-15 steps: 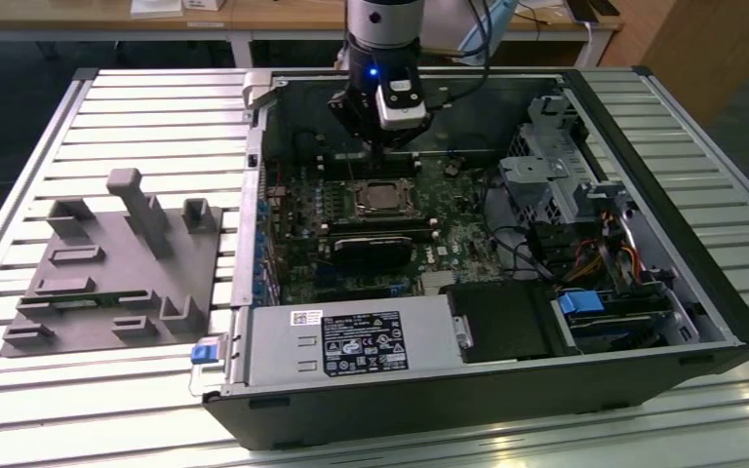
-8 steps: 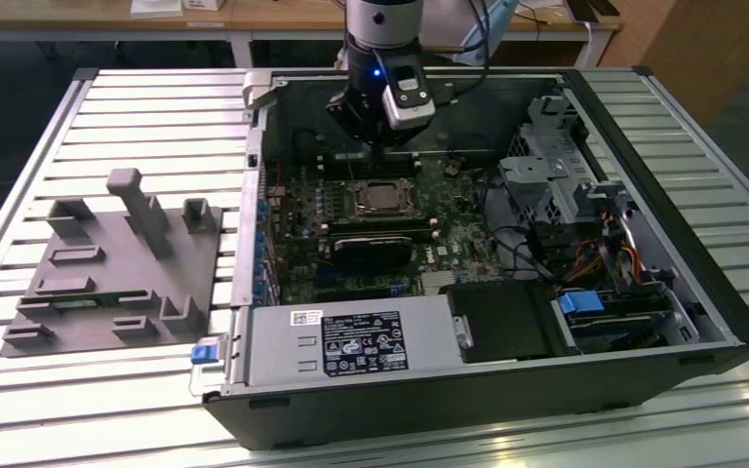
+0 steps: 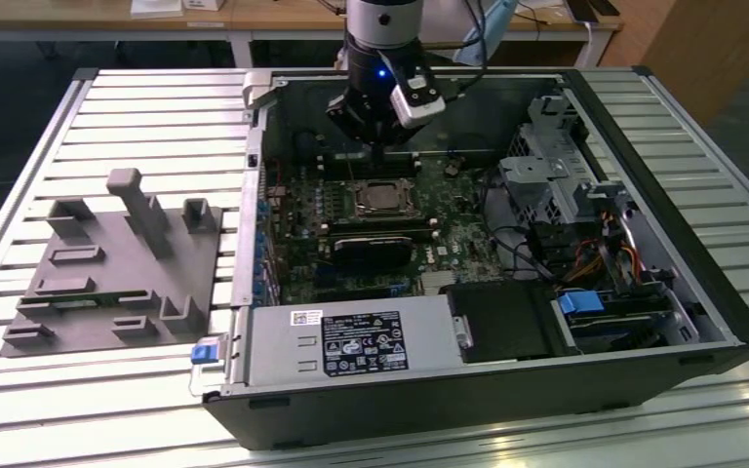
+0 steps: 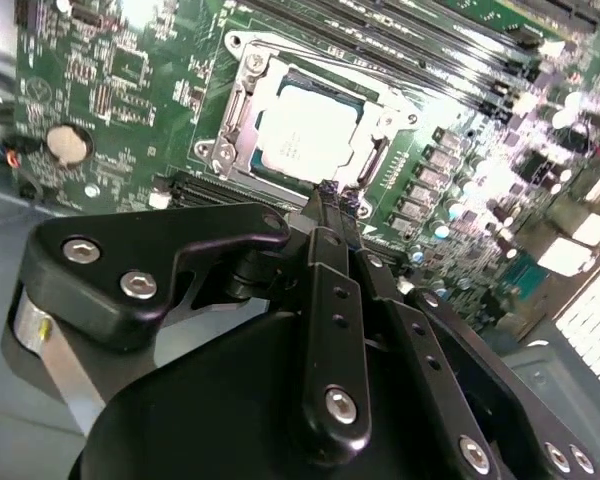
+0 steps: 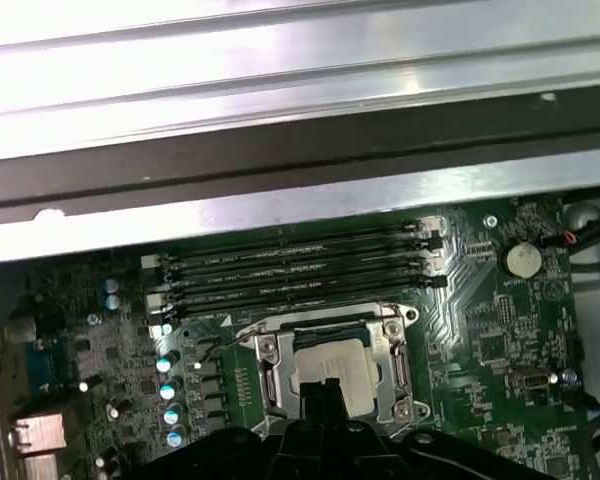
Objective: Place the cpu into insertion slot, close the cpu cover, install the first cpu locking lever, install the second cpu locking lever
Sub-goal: 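Install the first cpu locking lever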
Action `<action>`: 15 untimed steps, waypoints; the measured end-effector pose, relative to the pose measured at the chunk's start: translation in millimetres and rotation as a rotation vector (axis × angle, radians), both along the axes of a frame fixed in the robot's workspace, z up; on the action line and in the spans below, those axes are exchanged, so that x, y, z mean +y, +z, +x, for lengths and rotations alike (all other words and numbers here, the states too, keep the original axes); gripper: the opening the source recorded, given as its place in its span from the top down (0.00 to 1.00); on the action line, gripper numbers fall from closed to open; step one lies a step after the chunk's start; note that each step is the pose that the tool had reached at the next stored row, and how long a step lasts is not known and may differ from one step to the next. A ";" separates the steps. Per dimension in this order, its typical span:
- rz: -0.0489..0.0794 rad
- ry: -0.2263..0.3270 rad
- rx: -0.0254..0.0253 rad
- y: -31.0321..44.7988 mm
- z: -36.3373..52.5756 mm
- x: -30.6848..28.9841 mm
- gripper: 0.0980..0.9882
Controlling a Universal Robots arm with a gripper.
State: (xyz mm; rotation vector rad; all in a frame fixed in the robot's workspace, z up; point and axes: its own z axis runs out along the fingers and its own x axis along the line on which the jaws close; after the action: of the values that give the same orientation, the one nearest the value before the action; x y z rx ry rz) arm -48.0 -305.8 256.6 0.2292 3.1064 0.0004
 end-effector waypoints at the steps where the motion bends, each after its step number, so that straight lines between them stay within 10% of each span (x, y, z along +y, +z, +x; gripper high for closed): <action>1: 0.000 0.014 0.0000 0.0 -0.3 0.0 0.99; 15: 0.000 0.053 0.0000 0.0 -20.2 0.0 0.99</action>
State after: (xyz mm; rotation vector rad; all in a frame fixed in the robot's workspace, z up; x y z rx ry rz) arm -68.1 -305.8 256.6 0.1466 3.1114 0.0015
